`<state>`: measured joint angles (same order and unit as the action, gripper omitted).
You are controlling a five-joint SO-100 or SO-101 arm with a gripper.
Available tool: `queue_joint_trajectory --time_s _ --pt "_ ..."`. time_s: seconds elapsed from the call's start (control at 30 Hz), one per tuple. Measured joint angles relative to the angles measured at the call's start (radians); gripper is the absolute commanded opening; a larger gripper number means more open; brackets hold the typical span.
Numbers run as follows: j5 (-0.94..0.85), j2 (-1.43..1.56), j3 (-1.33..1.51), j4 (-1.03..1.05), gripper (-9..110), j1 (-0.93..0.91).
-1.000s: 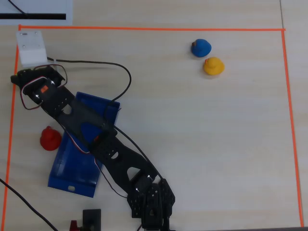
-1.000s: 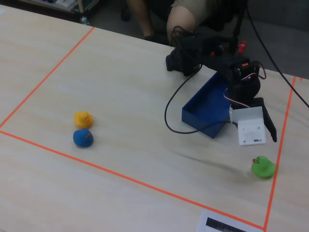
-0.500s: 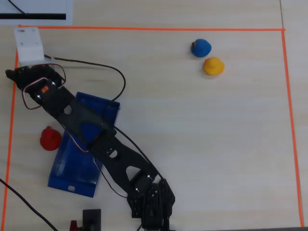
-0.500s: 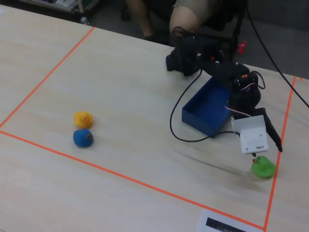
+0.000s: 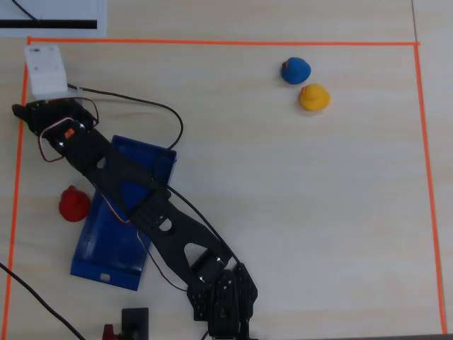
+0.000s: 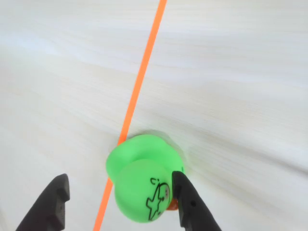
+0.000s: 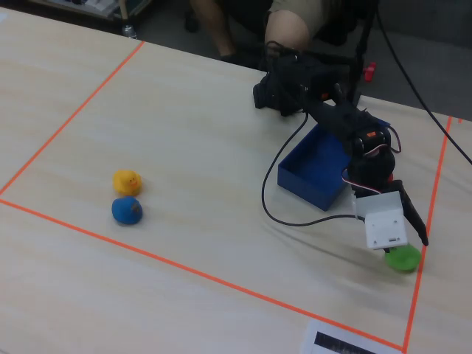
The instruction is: Grasp green duck and put it into box.
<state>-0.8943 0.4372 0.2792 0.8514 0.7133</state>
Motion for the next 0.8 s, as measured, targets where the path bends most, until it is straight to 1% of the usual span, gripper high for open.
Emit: queue_joint_trajectory --time_s 0.5,0.53,0.57,0.6,0.8 --pt "-0.003 -0.034 0.034 -0.002 26 -0.018" --pt "-0.003 -0.034 0.037 0.0 23 -0.018" --pt "-0.003 -0.034 0.037 0.002 15 -0.018" --pt "-0.003 -0.034 0.037 0.005 0 -0.018" --pt "-0.002 -0.029 0.031 0.031 0 -0.025"
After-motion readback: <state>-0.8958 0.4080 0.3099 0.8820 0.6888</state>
